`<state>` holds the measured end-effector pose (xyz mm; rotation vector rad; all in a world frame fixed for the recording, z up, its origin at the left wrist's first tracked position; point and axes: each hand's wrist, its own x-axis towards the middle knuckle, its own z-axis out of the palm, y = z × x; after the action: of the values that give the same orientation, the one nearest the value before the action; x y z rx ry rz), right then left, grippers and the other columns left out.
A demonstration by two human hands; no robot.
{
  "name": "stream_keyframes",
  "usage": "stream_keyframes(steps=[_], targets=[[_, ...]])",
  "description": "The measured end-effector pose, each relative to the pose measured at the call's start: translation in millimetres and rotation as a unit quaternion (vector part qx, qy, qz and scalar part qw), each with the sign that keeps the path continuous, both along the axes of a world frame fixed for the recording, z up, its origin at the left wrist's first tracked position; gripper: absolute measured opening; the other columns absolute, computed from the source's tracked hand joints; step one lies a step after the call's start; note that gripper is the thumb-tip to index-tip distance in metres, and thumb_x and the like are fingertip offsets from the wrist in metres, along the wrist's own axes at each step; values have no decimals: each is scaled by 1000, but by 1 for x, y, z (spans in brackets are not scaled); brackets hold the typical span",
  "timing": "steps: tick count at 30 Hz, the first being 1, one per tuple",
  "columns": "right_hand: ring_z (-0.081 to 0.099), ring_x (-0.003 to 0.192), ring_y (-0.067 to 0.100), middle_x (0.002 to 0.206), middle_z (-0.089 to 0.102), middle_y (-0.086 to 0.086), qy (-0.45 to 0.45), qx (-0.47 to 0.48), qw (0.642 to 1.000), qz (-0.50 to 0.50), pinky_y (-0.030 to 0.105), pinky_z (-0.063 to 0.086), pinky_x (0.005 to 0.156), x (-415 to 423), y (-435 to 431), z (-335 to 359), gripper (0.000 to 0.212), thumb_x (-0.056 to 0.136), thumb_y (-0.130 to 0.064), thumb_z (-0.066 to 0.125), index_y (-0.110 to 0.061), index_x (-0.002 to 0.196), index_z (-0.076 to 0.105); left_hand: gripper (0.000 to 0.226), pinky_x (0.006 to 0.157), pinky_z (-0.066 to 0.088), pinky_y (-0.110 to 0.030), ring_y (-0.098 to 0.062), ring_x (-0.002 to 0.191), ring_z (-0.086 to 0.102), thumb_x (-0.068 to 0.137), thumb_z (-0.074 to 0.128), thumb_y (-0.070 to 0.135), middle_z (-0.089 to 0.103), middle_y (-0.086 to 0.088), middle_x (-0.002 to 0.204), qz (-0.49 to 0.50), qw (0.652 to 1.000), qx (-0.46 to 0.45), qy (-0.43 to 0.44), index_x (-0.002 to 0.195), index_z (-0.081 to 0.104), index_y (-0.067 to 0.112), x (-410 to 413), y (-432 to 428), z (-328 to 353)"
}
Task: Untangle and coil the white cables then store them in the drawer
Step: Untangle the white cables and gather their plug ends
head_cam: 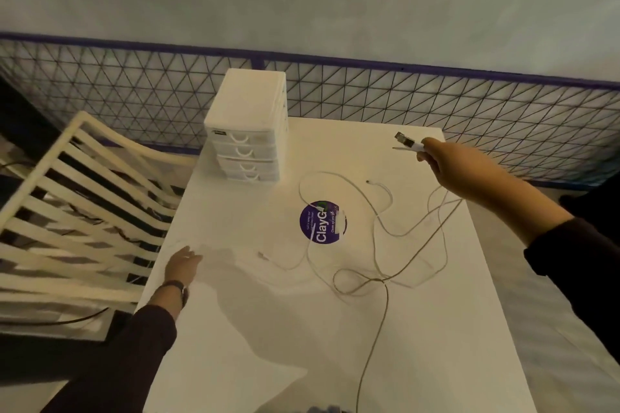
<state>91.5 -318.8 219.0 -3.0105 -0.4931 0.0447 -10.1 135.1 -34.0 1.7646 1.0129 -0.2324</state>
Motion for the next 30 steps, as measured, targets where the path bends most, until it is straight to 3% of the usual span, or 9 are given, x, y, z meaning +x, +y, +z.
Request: stream_keyframes(steps=[5,10,14,17,21,23,25,28,30], targets=[[41,58,7,67,40,-12,21,100,995,5,24,28,50,-9,12,-10,22,99,-17,38,-7,111,54,27,108,37,-38,-29,120,53,89,52,-4,61,-14,124,-13,992,-33,-124,106,67,10,5,-32,17],[45,60,11,69,45,-12,46,153,987,3,25,33,53,-21,25,-21,22,99,-18,37,-8,110,54,26,93,42,-25,-24,104,60,87,49,-9,67,-17,111,-81,987,6,-137,103,69,-1,11,-71,24],[49,62,16,69,48,-10,59,175,983,2,32,41,56,-31,38,-33,20,99,-21,37,-12,107,54,30,84,42,-21,-17,93,59,86,46,-10,69,-13,108,-142,984,13,-110,93,71,6,4,-92,19],[54,66,23,76,58,3,66,189,980,2,39,47,64,-38,48,-44,20,99,-20,38,-13,106,55,40,81,43,-22,-22,101,61,84,46,-13,66,-11,113,-147,984,24,-93,84,68,20,-5,-99,12],[56,65,22,74,59,2,73,211,975,-2,38,47,63,-45,54,-59,16,98,-18,40,-14,102,56,45,100,37,-26,-26,127,43,85,42,-10,41,-10,141,-130,984,117,-27,119,61,12,-12,-99,2],[53,63,14,70,54,-9,70,228,971,-8,31,43,58,-48,56,-65,16,98,-17,40,-14,100,55,44,100,38,-31,-26,127,36,84,47,-5,32,-8,143,-154,966,206,17,121,58,16,-12,-100,1],[51,63,13,69,50,-13,76,252,964,-27,28,40,58,-52,59,-71,15,99,-17,39,-17,96,54,33,93,43,-32,-25,118,42,85,52,4,41,-8,131,-187,949,252,5,114,60,18,-7,-105,0],[51,63,17,67,52,-5,103,299,947,-65,34,42,63,-60,63,-78,17,98,-19,38,-18,95,54,28,83,45,-32,-27,107,56,91,48,15,58,-10,119,-214,962,168,-8,118,54,17,4,-120,-1],[50,63,16,66,53,-2,122,334,930,-87,36,44,65,-66,66,-83,18,99,-20,37,-17,96,55,36,87,44,-33,-30,109,57,94,45,18,60,-12,122,-222,969,108,10,131,46,17,12,-129,-6]])
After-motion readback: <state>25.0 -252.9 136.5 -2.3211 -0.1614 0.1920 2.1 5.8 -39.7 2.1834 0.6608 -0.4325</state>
